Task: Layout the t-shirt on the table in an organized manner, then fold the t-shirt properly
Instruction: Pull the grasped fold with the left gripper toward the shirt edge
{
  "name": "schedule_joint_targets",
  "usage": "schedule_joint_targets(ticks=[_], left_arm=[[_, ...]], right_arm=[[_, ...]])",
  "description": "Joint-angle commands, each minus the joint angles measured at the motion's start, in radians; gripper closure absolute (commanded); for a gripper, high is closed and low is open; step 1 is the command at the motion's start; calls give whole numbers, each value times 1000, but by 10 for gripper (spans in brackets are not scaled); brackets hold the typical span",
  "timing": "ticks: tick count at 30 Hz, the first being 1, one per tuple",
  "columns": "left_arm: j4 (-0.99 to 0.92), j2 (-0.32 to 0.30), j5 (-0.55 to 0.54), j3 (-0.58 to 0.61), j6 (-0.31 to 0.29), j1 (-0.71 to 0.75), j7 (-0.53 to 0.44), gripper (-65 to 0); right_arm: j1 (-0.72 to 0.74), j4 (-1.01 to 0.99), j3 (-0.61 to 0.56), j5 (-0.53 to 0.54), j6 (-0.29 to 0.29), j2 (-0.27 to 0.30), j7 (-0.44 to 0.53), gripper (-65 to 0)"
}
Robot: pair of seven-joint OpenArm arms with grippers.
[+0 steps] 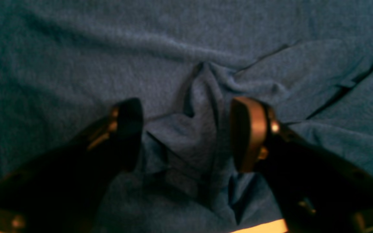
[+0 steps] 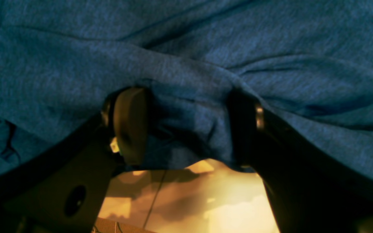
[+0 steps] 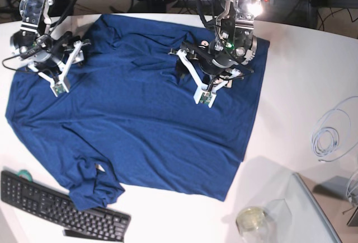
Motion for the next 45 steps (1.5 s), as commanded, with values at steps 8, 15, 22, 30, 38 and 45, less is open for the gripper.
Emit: schedule_joint_targets(ticks=[8,15,22,30,38,45], left_arm=[[-16,3,-5,-9,-5,-17,-17,0],[173,3,3,-9,-5,26,-15,0],[339,1,6,-9,-4,101,-17,0],[366,-2,6,-47,67,227,-118,0],[308,-40,6,-46,96,241,-146,0],[340,-40,4,-52,96,274,-146,-184]], right_arm=[[7,14,4,3,1,8,4,-366],[7,14,4,3,1,8,4,-366],[7,14,4,3,1,8,4,-366],[7,14,4,3,1,8,4,-366],[7,14,-1,3,1,6,4,-366],[7,14,-1,3,1,6,4,-366]])
